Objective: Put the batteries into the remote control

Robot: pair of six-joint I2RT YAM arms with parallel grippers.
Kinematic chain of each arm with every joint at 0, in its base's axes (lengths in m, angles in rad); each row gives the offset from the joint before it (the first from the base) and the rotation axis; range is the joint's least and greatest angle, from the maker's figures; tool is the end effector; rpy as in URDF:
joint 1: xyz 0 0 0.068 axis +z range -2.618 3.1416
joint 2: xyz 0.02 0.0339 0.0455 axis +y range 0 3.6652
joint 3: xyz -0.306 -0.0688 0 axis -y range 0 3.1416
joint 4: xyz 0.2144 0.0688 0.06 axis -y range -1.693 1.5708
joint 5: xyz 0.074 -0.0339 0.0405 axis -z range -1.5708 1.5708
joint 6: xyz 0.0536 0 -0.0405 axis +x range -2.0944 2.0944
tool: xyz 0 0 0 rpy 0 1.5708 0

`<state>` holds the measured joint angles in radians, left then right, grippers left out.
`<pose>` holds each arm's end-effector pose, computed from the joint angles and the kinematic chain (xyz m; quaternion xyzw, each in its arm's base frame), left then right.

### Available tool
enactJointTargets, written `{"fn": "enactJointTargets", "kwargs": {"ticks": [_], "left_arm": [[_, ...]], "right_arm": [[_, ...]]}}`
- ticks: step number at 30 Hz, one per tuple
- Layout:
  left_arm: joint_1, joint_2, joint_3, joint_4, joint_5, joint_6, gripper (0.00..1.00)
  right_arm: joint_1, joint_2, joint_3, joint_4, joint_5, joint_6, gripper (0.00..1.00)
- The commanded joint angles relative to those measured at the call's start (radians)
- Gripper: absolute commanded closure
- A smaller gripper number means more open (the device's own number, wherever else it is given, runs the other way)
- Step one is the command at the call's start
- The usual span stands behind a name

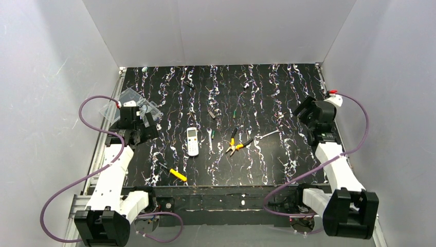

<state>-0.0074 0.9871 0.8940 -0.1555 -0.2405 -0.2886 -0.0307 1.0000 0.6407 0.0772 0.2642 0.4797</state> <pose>0.1927 0.0113 0.3776 -0.1827 0.7656 0.0038 0.6168 0.1967 -0.0200 0.3168 0.2766 0.7469 0.0299 0.6039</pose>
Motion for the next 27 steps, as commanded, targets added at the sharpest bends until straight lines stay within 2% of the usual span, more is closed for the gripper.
{"fn": "enactJointTargets", "kwargs": {"ticks": [1, 3, 7, 15, 21, 27], "left_arm": [[0.006, -0.007, -0.02, -0.05, 0.046, -0.021, 0.01], [0.006, 0.001, -0.018, -0.047, 0.076, -0.026, 0.01], [0.006, 0.013, -0.014, -0.047, 0.119, -0.032, 0.0], [0.007, 0.012, -0.012, -0.061, 0.131, -0.022, 0.01], [0.006, 0.022, -0.011, -0.064, 0.141, -0.024, 0.01], [0.006, 0.04, -0.001, -0.073, 0.171, -0.032, 0.0]], "right_arm": [[0.014, 0.085, 0.095, -0.162, -0.197, 0.015, 0.16], [0.09, 0.119, 0.133, -0.17, -0.18, 0.014, 0.18], [0.428, 0.241, 0.264, -0.236, 0.022, -0.043, 0.18], [0.85, 0.528, 0.438, -0.199, -0.016, 0.032, 0.22], [1.007, 0.723, 0.579, -0.21, -0.09, 0.079, 0.27], [1.04, 0.837, 0.643, -0.191, -0.193, 0.107, 0.34]]}}
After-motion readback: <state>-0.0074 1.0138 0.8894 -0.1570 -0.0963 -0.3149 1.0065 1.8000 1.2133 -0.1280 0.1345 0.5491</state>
